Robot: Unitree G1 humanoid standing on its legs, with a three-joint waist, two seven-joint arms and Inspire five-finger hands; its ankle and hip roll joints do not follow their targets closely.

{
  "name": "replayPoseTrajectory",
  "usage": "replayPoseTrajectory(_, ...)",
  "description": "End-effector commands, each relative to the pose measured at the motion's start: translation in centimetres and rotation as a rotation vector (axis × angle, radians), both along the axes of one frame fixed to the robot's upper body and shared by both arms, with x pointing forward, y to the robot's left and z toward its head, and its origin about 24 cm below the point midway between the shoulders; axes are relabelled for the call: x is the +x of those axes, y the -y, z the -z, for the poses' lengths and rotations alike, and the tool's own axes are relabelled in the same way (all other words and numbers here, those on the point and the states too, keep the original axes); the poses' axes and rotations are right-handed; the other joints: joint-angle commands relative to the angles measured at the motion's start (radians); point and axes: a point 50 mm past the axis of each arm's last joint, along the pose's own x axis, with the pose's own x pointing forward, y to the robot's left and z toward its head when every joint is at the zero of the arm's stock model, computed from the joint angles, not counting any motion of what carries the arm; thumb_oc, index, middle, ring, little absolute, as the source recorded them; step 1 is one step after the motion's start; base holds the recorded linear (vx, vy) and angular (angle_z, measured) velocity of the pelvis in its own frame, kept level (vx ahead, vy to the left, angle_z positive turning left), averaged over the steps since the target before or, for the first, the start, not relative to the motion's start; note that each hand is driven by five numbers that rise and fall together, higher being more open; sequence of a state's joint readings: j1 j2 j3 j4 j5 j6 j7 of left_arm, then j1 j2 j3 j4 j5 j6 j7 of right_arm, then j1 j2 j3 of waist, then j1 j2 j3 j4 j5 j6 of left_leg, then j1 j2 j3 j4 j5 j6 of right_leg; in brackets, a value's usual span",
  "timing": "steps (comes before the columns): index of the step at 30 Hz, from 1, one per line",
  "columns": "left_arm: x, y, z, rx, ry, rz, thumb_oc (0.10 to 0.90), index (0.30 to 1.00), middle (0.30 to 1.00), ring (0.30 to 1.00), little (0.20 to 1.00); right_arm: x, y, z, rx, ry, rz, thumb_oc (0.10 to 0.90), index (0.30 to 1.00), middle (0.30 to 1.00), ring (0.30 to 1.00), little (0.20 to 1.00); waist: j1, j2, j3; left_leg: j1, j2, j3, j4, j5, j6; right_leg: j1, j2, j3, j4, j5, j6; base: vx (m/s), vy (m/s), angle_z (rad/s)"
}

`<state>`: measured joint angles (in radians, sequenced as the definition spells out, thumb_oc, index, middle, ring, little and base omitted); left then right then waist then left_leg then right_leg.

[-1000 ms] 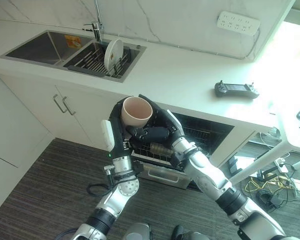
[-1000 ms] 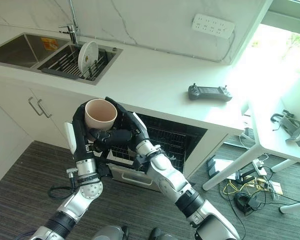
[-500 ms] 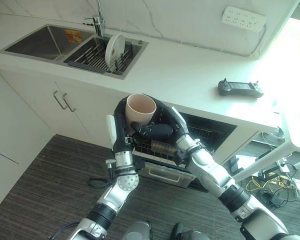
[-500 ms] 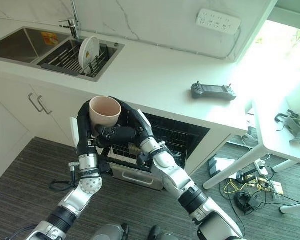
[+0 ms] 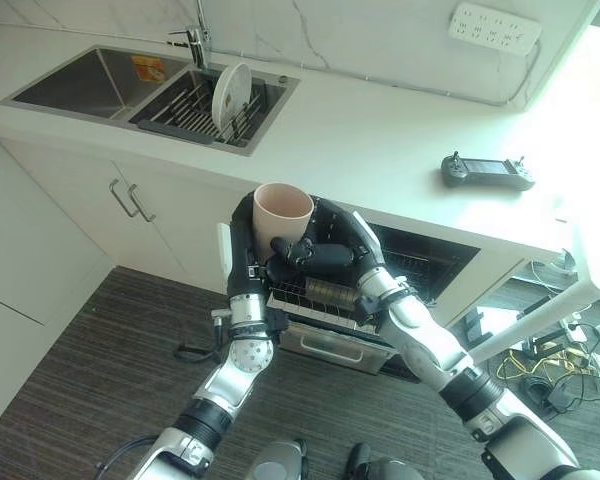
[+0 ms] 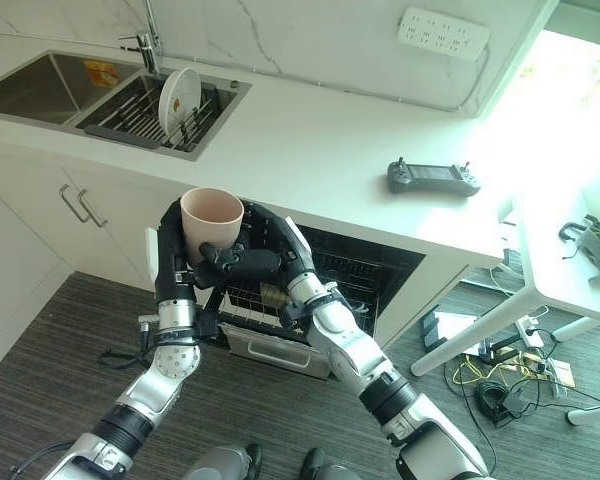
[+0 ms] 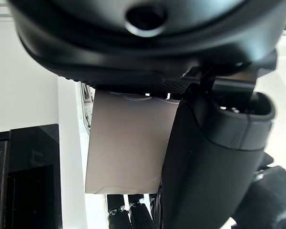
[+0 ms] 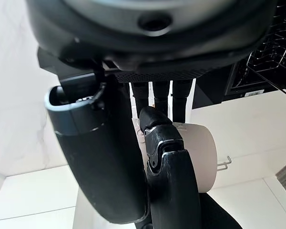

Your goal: Place the dishes in the dishwasher.

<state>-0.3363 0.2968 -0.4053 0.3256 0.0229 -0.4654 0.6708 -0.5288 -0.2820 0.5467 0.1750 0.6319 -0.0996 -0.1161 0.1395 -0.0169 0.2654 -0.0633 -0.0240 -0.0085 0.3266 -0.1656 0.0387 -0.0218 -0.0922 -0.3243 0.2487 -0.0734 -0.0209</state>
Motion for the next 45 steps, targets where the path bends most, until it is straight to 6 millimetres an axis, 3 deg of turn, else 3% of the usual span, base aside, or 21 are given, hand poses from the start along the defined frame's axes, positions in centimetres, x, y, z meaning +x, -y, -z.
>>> replayPoseTrajectory(1, -2.3, 8.9, -2.6, 0.208, 0.191, 0.512, 0.400, 0.300, 0.300, 0.300, 0.300, -1.7, -5.4, -11.7, 0.197, 0.486, -0.247, 0.400, 0.300, 0.300, 0.300, 0.300, -0.018, 0.002, -0.036, 0.060, 0.056, 0.032, -0.027, -0.092, -0.030, 0.077, -0.062, 0.075, 0.051, -0.173, 0.088, 0.00, 0.000, 0.00)
replayPoseTrajectory(16, -2.3, 8.4, -2.4, 0.221, 0.210, 0.442, 0.400, 0.300, 0.300, 0.300, 0.300, -1.8, -5.4, -11.4, 0.215, 0.455, -0.202, 0.400, 0.300, 0.300, 0.300, 0.300, -0.020, 0.007, -0.036, 0.057, 0.059, 0.037, -0.027, -0.091, -0.033, 0.078, -0.064, 0.068, 0.051, -0.176, 0.085, 0.00, 0.000, 0.00)
replayPoseTrajectory(17, -2.3, 8.5, -2.4, 0.220, 0.208, 0.441, 0.400, 0.300, 0.300, 0.300, 0.300, -1.8, -5.4, -11.4, 0.222, 0.456, -0.187, 0.800, 0.900, 0.900, 0.900, 0.900, -0.020, 0.007, -0.036, 0.057, 0.059, 0.038, -0.027, -0.091, -0.033, 0.078, -0.064, 0.069, 0.051, -0.176, 0.085, 0.00, 0.000, 0.00)
replayPoseTrajectory(37, -2.2, 9.0, -2.4, 0.231, 0.191, 0.456, 0.400, 0.300, 0.300, 0.300, 0.300, -2.8, -5.7, -13.6, 0.310, 0.511, -0.264, 0.800, 0.900, 0.900, 0.900, 0.900, -0.017, 0.011, -0.031, 0.066, 0.053, 0.042, -0.027, -0.096, -0.025, 0.084, -0.065, 0.069, 0.051, -0.179, 0.082, 0.00, 0.000, 0.00)
replayPoseTrajectory(45, -2.7, 10.0, -2.2, 0.243, 0.163, 0.605, 0.400, 0.300, 0.300, 0.300, 0.300, -4.2, -8.7, -12.9, 0.197, 0.457, -0.603, 0.800, 0.900, 0.900, 0.900, 0.900, -0.003, 0.005, -0.036, 0.065, 0.047, 0.030, -0.027, -0.095, -0.023, 0.087, -0.064, 0.060, 0.051, -0.182, 0.082, 0.00, -0.002, 0.04)
